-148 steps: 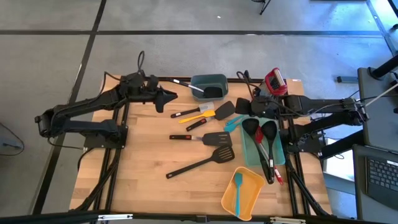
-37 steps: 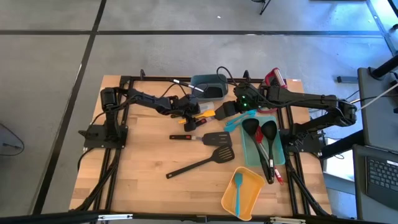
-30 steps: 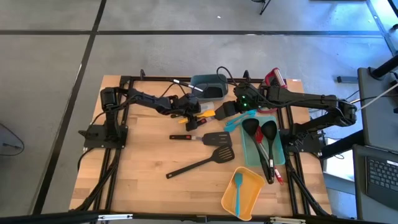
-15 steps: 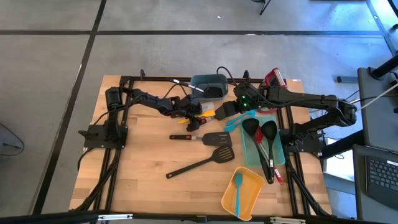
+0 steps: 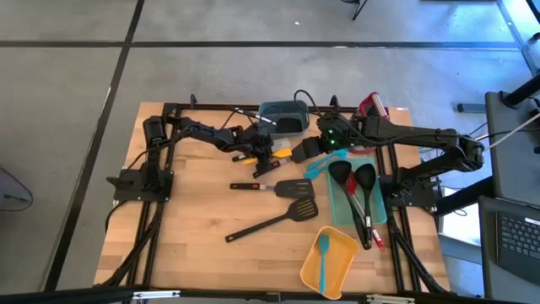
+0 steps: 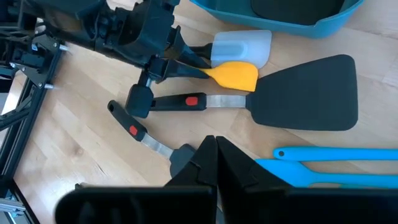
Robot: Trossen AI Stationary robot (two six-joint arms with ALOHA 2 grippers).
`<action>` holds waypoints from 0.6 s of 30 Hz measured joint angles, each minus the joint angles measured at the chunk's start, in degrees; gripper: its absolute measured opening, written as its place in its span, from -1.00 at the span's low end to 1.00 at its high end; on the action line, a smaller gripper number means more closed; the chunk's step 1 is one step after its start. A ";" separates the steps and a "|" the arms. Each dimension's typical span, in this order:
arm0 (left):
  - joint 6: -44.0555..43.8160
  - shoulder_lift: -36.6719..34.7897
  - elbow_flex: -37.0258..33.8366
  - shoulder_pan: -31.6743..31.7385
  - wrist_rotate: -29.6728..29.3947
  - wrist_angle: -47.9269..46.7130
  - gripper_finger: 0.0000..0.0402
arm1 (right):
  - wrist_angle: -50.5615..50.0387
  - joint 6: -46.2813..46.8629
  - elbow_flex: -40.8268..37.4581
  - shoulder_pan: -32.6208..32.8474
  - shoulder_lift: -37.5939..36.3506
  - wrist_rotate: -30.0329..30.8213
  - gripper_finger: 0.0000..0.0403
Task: Pick & Place Kitchen Items
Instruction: Put the small yellow spatula into the yellow bin
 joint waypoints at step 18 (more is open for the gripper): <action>-5.24 -9.99 -0.69 0.93 2.79 -7.37 -0.91 | 0.05 1.25 0.00 0.00 0.00 -1.10 -1.00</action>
